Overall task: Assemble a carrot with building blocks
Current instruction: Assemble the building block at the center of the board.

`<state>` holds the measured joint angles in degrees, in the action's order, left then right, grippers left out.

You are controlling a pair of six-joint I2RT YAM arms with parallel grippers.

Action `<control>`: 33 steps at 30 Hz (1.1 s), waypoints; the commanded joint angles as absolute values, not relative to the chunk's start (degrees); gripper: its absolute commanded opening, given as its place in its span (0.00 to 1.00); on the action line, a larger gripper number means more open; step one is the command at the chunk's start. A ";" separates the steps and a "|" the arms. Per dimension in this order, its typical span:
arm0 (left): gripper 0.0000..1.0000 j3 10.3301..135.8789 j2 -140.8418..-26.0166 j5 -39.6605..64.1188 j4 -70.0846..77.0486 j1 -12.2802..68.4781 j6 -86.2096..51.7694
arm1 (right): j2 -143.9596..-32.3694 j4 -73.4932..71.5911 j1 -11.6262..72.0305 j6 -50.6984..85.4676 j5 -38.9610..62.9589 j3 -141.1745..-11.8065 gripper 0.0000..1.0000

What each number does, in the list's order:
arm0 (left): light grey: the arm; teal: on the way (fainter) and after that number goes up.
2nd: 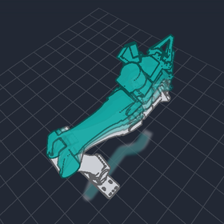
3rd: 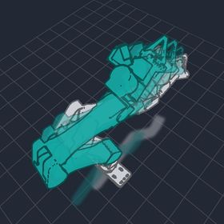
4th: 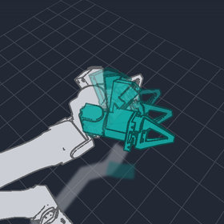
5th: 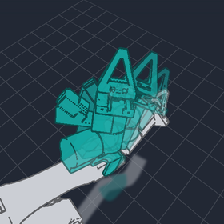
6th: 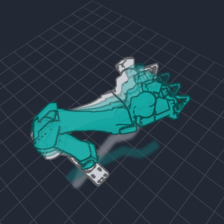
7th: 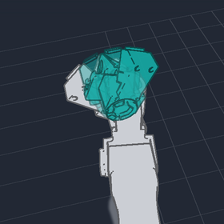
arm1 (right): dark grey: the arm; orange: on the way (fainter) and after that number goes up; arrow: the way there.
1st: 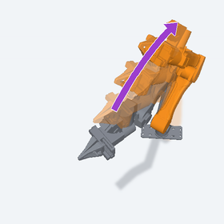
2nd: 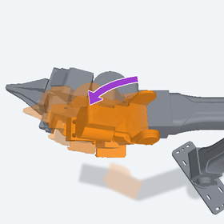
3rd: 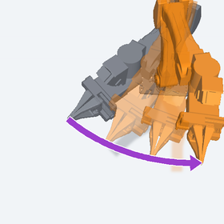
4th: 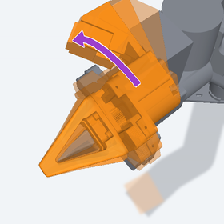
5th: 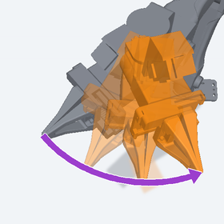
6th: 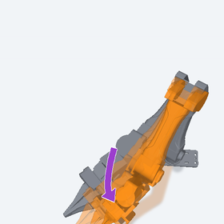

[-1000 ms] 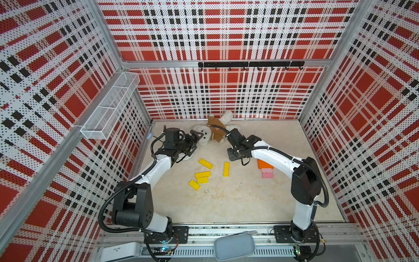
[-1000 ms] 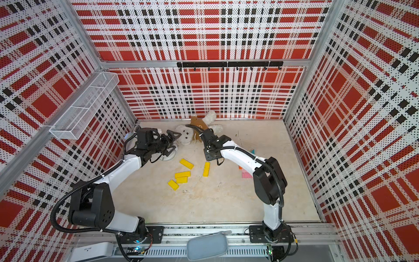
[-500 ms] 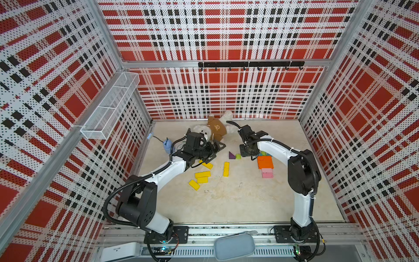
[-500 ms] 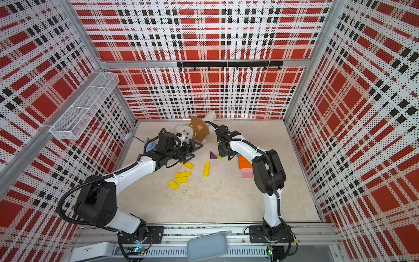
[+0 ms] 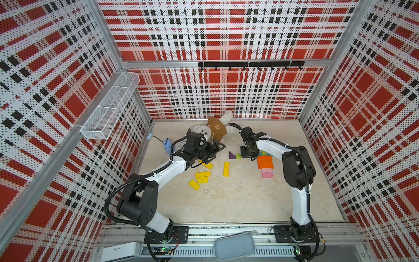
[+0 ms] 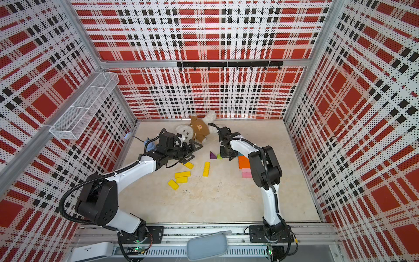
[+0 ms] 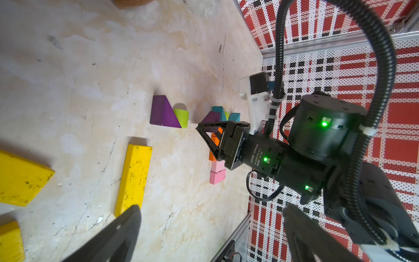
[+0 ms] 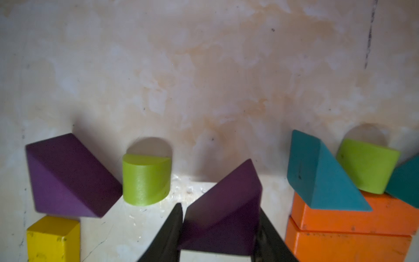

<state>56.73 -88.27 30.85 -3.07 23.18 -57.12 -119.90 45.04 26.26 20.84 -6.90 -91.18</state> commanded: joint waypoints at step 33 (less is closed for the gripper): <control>1.00 58.85 -89.65 31.99 -3.34 23.23 -57.03 | -118.75 42.45 25.84 21.98 -0.10 -93.01 0.54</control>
<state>56.75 -89.01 31.29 -3.07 23.18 -57.12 -121.40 43.83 26.00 21.12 -1.39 -92.25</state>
